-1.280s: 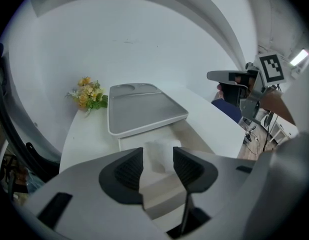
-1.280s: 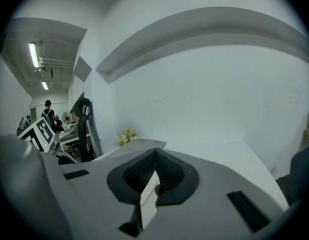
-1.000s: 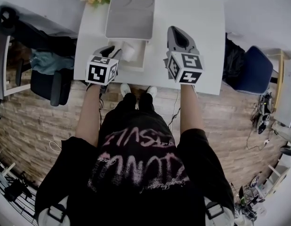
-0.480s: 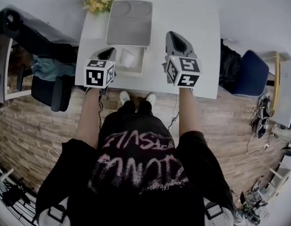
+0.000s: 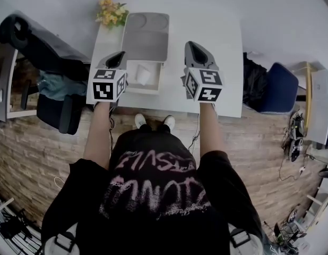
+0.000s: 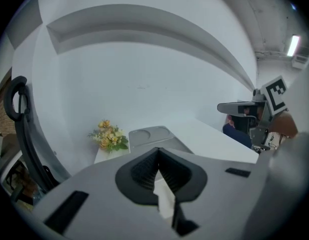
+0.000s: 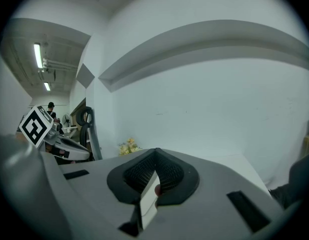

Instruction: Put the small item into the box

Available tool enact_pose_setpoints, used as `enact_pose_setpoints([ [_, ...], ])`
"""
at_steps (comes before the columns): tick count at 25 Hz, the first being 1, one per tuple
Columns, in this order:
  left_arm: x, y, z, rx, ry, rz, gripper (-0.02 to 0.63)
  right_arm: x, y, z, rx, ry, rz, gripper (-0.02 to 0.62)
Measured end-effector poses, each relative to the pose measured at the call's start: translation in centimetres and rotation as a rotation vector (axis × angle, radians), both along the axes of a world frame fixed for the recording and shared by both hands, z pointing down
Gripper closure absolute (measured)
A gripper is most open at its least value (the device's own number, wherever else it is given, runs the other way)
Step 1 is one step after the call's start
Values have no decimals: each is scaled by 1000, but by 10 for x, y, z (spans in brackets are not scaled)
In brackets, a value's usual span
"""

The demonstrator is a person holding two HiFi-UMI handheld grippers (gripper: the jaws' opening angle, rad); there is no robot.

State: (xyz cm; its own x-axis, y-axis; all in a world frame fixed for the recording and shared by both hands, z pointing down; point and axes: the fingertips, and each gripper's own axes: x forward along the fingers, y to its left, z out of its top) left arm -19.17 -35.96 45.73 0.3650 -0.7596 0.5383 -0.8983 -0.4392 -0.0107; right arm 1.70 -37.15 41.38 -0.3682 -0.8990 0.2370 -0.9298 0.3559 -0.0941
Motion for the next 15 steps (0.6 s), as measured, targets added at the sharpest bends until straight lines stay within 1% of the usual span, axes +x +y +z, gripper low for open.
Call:
enact_pose_setpoints([
  [15, -4, -10, -92, 229, 20, -19, 604, 8, 5, -39, 75, 0, 20, 586],
])
